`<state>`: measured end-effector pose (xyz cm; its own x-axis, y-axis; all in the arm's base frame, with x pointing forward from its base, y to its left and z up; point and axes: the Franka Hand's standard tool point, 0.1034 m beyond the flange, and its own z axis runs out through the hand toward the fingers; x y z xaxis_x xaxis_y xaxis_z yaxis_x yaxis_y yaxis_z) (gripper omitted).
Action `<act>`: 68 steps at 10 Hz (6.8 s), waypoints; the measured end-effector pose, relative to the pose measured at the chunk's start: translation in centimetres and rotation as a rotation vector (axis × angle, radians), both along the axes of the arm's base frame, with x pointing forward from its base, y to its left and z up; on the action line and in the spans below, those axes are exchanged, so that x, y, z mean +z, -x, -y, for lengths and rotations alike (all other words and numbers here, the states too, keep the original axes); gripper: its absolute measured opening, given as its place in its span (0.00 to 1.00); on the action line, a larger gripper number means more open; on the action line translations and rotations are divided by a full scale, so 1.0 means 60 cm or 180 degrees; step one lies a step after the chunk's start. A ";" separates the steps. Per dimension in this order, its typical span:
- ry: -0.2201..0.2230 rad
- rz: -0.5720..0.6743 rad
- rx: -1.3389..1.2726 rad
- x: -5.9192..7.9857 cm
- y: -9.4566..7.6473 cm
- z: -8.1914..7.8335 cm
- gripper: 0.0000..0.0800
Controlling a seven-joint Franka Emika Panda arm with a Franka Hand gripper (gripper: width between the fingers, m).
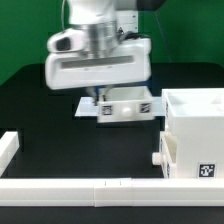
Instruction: Assemble drawer
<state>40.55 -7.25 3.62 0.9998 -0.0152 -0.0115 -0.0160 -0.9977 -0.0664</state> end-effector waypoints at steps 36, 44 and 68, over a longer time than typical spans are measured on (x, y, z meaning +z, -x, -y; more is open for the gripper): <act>-0.0673 -0.0837 -0.4729 0.024 -0.157 0.047 0.78; -0.0763 -0.0376 -0.2516 0.079 -0.203 0.068 0.81; 0.0121 0.0375 0.5180 0.038 -0.150 0.105 0.81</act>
Offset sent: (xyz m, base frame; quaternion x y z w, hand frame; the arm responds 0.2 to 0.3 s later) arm 0.0000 0.0000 0.0000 0.0000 0.0000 0.1296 0.9916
